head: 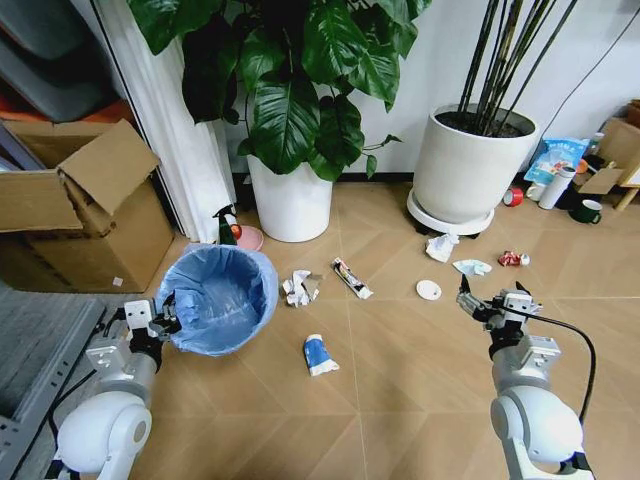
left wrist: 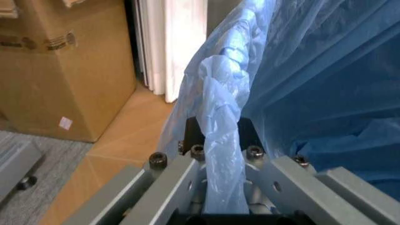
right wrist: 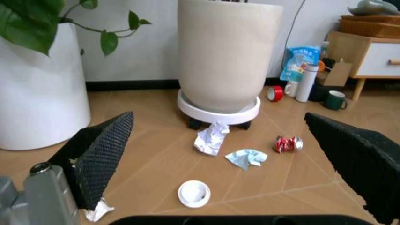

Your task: Pick up the trash bin and place the garbage on the floor into it.

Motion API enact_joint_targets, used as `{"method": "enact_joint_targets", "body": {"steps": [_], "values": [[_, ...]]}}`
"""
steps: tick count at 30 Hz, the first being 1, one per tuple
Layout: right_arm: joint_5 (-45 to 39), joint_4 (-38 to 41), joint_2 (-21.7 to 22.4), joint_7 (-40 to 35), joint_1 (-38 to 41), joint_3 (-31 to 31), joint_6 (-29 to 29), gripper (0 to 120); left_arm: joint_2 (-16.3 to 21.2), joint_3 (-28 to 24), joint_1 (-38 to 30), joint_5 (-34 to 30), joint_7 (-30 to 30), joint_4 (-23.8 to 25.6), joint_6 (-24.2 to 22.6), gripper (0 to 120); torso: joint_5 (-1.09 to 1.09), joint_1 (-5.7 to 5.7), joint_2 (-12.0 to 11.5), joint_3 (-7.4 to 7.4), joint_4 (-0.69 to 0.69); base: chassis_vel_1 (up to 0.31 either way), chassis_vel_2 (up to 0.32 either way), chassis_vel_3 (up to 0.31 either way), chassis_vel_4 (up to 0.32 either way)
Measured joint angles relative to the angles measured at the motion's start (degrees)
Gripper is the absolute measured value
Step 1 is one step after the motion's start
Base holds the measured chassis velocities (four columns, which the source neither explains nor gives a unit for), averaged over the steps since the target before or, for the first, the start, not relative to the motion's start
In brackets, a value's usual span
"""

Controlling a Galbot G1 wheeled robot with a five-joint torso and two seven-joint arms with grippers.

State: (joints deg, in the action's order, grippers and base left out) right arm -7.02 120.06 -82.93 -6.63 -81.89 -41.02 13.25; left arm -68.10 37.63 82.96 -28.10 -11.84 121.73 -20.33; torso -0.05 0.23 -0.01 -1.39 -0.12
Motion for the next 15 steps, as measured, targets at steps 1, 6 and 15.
{"method": "enact_joint_targets", "body": {"steps": [1, 6, 15], "values": [[0.00, 0.00, 0.00, 0.00, 0.00, 0.00, 0.00, 100, 0.00, 0.00, 0.00, 0.00, 0.00, 0.00, 0.00, 0, 0.00, 0.00, 0.00, 0.00, 0.00, -0.049, 0.058, -0.010, -0.019], [-0.94, -3.69, 1.52, -0.26, 2.23, 0.53, 0.02, 100, 0.27, -0.30, -0.57, -0.52, -0.03, -0.60, 0.00, 0, 0.01, -0.01, 0.00, 0.02, -0.03, 0.019, -0.021, -0.011, 0.010], [-4.42, -14.16, 5.59, 0.04, 9.68, 11.36, 0.25, 100, -0.18, 1.85, 0.60, -0.39, -1.47, -0.25, 0.08, 0, 0.00, -0.02, 0.00, 0.01, 0.00, 0.000, 0.000, 0.000, 0.000]]}}
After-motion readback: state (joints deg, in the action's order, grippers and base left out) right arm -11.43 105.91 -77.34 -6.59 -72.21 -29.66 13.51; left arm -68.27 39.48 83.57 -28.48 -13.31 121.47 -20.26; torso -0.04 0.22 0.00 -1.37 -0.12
